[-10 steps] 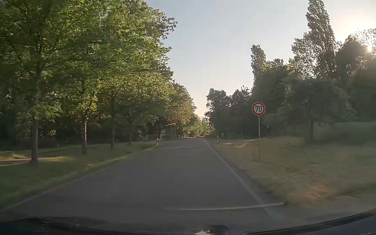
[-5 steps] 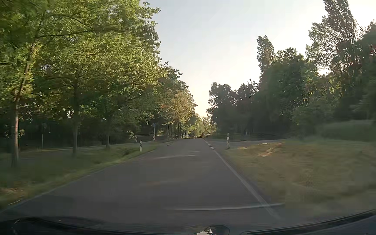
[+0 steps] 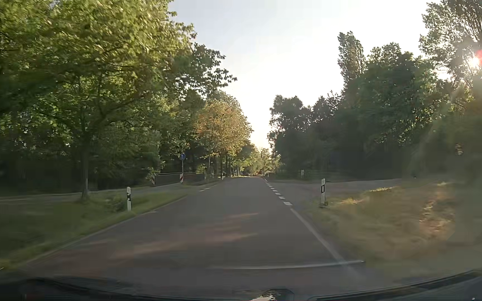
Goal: Follow the waypoints while adhering to traffic rules and regulations
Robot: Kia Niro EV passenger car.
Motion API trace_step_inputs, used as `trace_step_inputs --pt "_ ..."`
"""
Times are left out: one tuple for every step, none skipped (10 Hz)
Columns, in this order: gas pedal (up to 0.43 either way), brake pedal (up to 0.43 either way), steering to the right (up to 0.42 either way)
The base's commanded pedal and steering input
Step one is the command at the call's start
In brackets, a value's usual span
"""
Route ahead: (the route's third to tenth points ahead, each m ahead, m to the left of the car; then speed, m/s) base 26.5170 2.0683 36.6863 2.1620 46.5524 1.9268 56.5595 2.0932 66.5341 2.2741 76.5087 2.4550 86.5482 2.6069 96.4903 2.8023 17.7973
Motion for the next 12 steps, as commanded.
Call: trace_step_inputs --pt "0.0 0.207 0.003" --pt "0.0 0.207 0.003" --pt "0.0 0.207 0.003" --pt "0.0 0.207 0.004" --pt "0.0 0.207 0.003" --pt "0.0 0.201 0.001" --pt "0.0 0.201 0.0" --pt "0.0 0.201 0.0" --pt "0.0 0.201 0.0" --pt "0.0 0.201 0.0" --pt "0.0 0.195 0.0" --pt "0.0 0.195 0.0"
